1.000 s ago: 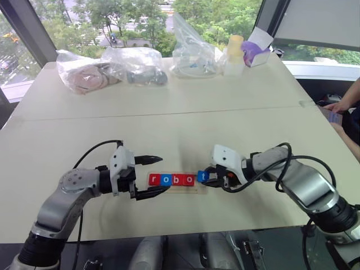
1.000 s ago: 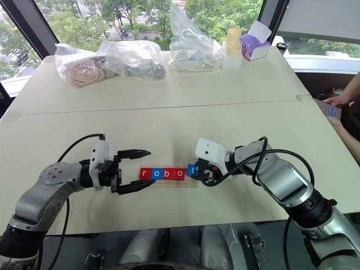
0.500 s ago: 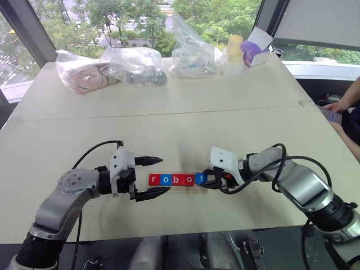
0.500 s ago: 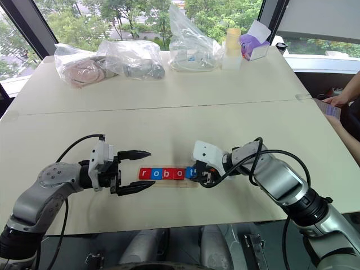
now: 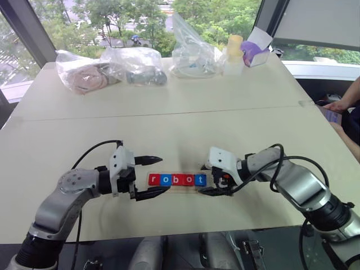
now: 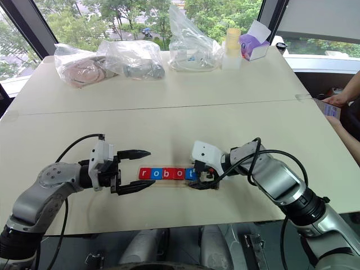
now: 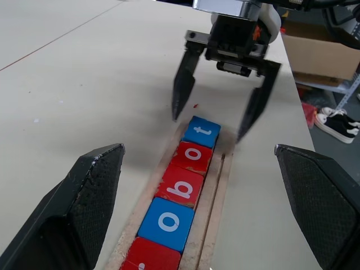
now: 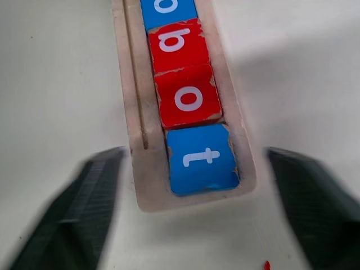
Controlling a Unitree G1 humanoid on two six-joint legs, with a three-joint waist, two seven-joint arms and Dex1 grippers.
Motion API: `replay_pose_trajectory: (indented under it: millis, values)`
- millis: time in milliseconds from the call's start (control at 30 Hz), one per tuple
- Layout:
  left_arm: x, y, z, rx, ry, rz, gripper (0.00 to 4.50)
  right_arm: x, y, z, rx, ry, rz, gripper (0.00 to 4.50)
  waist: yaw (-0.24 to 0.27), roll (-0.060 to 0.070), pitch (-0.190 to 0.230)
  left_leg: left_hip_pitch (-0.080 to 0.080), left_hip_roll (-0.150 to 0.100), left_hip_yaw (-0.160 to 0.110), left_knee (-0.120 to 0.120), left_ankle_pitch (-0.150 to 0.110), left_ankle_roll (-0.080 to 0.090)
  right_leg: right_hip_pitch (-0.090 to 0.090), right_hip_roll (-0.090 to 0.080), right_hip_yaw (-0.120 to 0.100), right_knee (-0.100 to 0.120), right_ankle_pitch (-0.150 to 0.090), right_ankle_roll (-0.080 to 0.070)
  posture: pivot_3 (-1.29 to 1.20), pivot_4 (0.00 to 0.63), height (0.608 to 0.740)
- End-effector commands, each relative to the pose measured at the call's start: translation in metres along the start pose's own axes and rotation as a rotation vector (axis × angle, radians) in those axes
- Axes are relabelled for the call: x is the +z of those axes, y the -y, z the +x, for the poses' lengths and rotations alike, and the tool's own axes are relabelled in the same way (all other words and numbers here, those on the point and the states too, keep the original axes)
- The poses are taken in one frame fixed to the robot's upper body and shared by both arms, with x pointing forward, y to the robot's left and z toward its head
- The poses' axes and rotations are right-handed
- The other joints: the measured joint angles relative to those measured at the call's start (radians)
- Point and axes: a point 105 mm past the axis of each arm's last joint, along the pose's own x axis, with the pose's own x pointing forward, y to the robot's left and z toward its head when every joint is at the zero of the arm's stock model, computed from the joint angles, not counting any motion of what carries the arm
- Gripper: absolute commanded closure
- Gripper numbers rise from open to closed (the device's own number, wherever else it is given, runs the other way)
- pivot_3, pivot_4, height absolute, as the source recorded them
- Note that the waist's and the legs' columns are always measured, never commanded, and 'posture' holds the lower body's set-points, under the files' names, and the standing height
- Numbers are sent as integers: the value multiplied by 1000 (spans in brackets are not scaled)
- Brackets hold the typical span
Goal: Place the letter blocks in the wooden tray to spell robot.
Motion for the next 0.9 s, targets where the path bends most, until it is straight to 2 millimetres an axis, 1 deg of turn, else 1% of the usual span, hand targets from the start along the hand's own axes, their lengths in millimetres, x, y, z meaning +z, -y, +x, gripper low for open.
replay_pose_trajectory:
  millis: [33, 67, 133, 200, 267, 367, 467, 633, 900]
  values:
    - [9, 2, -3, -1, 19, 38, 0, 11, 0, -2, -2, 23, -51, 33, 0, 0, 0, 0, 0, 0, 0, 0, 0, 0, 0, 0, 0, 0, 0, 0, 150, 740]
    - [9, 2, -3, -1, 19, 38, 0, 12, 1, -2, -6, 24, -54, 33, 0, 0, 0, 0, 0, 0, 0, 0, 0, 0, 0, 0, 0, 0, 0, 0, 150, 740]
    - [8, 2, -3, -2, 19, 37, 0, 14, 13, -8, -57, 28, -52, 33, -1, 0, 0, 0, 0, 0, 0, 0, 0, 0, 0, 0, 0, 0, 0, 0, 150, 740]
    - [8, 3, -3, -3, 19, 36, 0, 14, 21, -12, -86, 28, -48, 33, -1, 0, 0, 0, 0, 0, 0, 0, 0, 0, 0, 0, 0, 0, 0, 0, 150, 740]
    - [8, 3, -2, -4, 20, 36, 0, 9, 32, -21, -136, 7, -54, 33, -1, 0, 0, 0, 0, 0, 0, 0, 0, 0, 0, 0, 0, 0, 0, 0, 150, 740]
    - [8, 3, -1, -7, 21, 37, 0, 4, 42, -28, -175, -9, -50, 33, 2, 0, 0, 0, 0, 0, 0, 0, 0, 0, 0, 0, 0, 0, 0, 0, 150, 740]
    - [7, 3, -1, -13, 22, 35, 0, -1, 45, -30, -187, -21, -51, 33, 0, 0, 0, 0, 0, 0, 0, 0, 0, 0, 0, 0, 0, 0, 0, 0, 150, 740]
    - [8, 3, -1, -13, 22, 36, 0, -9, 45, -27, -189, -43, -61, 33, -2, 0, 0, 0, 0, 0, 0, 0, 0, 0, 0, 0, 0, 0, 0, 0, 150, 740]
    - [9, 3, -2, -10, 19, 37, 0, -5, 39, -19, -162, -19, -64, 33, -1, 0, 0, 0, 0, 0, 0, 0, 0, 0, 0, 0, 0, 0, 0, 0, 150, 740]
